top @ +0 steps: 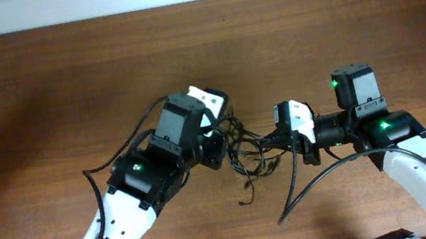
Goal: Untangle cables
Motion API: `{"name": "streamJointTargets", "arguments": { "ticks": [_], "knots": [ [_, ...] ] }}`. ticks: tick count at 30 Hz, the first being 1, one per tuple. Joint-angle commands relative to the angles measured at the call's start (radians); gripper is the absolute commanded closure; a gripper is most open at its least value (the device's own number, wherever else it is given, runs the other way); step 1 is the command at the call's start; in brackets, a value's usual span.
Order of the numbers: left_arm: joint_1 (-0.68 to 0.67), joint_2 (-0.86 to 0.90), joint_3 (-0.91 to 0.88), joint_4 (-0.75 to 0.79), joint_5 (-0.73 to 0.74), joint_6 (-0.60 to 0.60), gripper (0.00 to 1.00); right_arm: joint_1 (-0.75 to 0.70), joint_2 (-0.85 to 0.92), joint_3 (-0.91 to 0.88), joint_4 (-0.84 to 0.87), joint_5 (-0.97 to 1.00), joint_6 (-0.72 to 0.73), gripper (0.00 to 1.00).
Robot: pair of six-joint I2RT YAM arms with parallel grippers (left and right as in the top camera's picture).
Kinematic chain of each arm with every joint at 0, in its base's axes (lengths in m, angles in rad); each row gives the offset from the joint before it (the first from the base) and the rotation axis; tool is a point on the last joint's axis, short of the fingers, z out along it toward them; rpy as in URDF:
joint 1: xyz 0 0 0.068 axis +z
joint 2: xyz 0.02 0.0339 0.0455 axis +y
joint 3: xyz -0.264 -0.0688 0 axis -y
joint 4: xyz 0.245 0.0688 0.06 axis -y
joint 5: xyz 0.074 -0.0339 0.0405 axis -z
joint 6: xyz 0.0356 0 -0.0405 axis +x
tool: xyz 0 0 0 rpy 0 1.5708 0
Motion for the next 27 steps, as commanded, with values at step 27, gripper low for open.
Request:
{"name": "streamJointTargets", "arguments": {
  "ticks": [27],
  "knots": [
    [0.007,0.068,-0.002,-0.11,-0.109,-0.089,1.0,-0.141,-0.01,0.008,0.276,0.435,0.849,0.96]
  ]
}}
